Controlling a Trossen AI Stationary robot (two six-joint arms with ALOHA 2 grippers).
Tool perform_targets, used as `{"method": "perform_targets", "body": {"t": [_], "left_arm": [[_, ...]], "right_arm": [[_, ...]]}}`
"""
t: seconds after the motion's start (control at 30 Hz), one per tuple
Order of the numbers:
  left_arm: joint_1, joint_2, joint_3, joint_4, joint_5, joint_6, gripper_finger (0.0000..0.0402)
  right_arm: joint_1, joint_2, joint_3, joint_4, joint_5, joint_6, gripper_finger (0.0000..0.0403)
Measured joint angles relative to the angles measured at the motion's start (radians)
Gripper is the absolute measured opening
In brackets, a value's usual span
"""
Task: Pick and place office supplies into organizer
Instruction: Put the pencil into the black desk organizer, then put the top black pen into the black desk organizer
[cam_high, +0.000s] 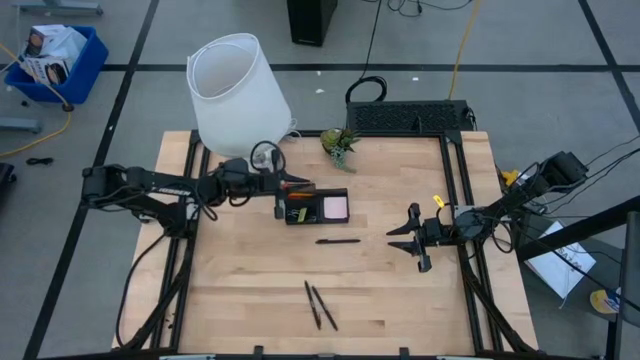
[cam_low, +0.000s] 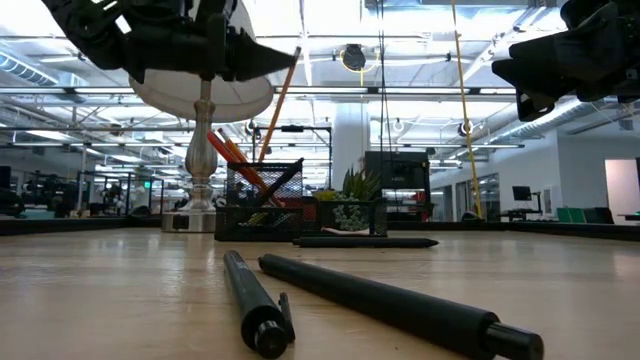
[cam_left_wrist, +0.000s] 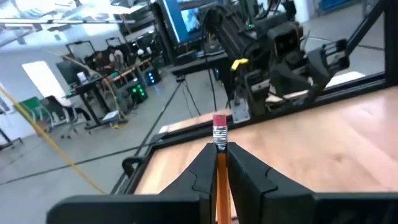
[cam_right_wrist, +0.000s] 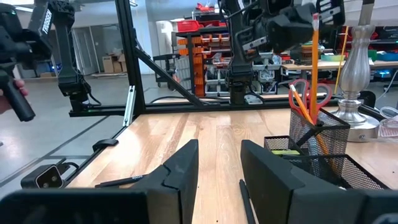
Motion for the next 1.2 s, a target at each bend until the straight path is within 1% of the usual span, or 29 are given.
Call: {"method": "perform_targets", "body": {"t": [0.1,0.3,0.5,0.7,0.87,0.97,1.2], "left_arm": [[0.007,-0.001,-0.015,0.044,0.008,-0.006,0.0035],[0.013,0.0,-0.051,0.069,0.034,0.052,0.0041],[0.013,0.0,-0.074,0.101,0.029,-0.006,0.0063],[0.013,0.0,-0.074,0.105,0.034,-0.023,0.0067],[0.004,0.0,-0.074,0.102,0.022,-0.12,0.0067],[-0.041,0.0,-0.074,0.099,0.023,-0.188,0.0067],[-0.182,0.0,-0.074,0.101,0.012,-0.491,0.0067]], "right_arm": [[0.0,0.0,0.0,-0.001,0.0,0.0,0.0116],[0.0,0.0,0.0,-0.001,0.0,0.0,0.0116],[0.0,0.0,0.0,0.0,0.0,0.0,0.0116],[0.0,0.0,0.0,0.0,0.0,0.0,0.0116],[0.0,0.0,0.0,0.0,0.0,0.0,0.0116],[0.0,0.0,0.0,0.0,0.0,0.0,0.0116],[0.0,0.0,0.0,0.0,0.0,0.0,0.0116]]}}
